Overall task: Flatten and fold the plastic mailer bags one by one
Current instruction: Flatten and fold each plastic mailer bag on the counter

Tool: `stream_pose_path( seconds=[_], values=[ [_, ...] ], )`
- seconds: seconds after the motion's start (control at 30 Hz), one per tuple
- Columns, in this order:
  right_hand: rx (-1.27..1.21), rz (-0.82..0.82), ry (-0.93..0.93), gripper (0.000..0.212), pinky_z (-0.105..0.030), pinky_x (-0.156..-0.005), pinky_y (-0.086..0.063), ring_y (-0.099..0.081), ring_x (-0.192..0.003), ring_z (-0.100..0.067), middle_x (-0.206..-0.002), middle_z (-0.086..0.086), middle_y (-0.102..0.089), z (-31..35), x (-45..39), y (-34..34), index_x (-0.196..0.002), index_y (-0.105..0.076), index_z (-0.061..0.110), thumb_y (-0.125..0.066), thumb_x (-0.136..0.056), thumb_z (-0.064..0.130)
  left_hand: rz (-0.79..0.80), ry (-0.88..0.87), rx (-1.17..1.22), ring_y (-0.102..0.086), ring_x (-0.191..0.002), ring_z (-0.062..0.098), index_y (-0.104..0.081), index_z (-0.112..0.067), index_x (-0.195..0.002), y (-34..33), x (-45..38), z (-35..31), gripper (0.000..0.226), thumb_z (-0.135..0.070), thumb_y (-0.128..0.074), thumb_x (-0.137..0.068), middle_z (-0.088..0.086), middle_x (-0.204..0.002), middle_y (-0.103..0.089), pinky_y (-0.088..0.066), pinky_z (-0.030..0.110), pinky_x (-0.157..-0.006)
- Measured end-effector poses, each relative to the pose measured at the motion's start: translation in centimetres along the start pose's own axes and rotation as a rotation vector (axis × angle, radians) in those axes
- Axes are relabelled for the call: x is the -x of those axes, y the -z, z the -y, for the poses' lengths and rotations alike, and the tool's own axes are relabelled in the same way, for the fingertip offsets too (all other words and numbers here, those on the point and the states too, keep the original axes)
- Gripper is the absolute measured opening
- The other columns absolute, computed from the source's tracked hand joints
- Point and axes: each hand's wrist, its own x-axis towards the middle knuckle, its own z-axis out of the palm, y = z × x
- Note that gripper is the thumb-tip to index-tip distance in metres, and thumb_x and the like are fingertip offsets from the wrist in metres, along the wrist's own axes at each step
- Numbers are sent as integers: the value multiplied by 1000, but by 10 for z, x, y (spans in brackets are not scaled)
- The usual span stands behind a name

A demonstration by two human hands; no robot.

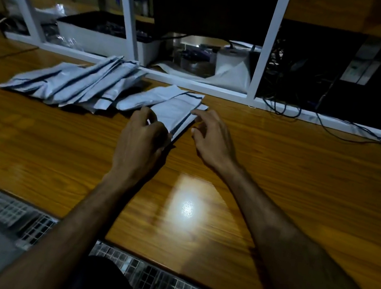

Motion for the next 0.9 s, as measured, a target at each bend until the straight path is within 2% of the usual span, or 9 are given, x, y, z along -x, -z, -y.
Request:
stream_pose_path(
  seconds=[0.1,0.23,0.37,0.47,0.57,0.67,0.8,0.9],
  values=[
    [52,-39,53,49,-31,-73,-58,-56,-94,-6,-117,6,-56,1,-7,-2,-143,-58,23,-71,-96,18,-75,-21,109,-53,-80,17,-69,-9,-91,4,1,0,12,-18,-76,-91,5,-104,-52,-54,43,-60],
    [101,-87,107,46,-35,-69,-58,-58,-90,-9,-112,8,-54,4,-14,-5,-141,-58,26,-70,-97,27,-144,-77,201,-54,-89,15,-72,-4,-96,10,4,-5,21,-20,-60,-90,9,-106,-55,-58,34,-67],
    [144,-149,104,39,-32,-69,-59,-60,-91,-10,-113,6,-52,2,-19,-2,-135,-65,25,-70,-97,30,-216,-102,256,-57,-93,17,-69,-3,-93,8,5,1,4,-7,-69,-91,9,-106,-54,-61,36,-66],
    [144,-165,85,38,-23,-72,-56,-62,-98,-14,-120,2,-49,2,-20,3,-133,-68,25,-72,-96,28,-260,-130,322,-59,-94,22,-67,-1,-91,5,4,4,19,-20,-63,-96,10,-107,-52,-61,39,-69],
    [141,-146,85,36,-24,-76,-57,-63,-104,-17,-128,-1,-49,4,-22,3,-131,-70,24,-72,-95,22,-301,-143,359,-58,-92,28,-64,1,-89,8,7,0,31,-29,-61,-98,12,-107,-51,-59,46,-66],
    [146,-167,104,22,-19,-75,-49,-61,-106,-17,-126,1,-53,6,-24,1,-115,-77,20,-71,-94,15,-326,-168,359,-56,-91,30,-63,1,-89,13,10,-6,38,-36,-61,-97,14,-104,-51,-58,46,-63],
    [127,-256,129,14,-30,-78,-55,-59,-104,-15,-116,1,-57,3,-18,14,-104,-77,13,-69,-93,9,-327,-183,339,-57,-90,32,-65,2,-88,13,9,-8,31,-29,-64,-94,14,-102,-52,-56,48,-65],
    [158,-345,147,13,-36,-79,-55,-57,-103,-15,-110,-1,-59,-2,0,39,-102,-76,11,-68,-92,7,-310,-173,350,-57,-88,26,-67,2,-87,10,7,-6,25,-22,-69,-95,12,-100,-54,-53,45,-66]
  ],
)
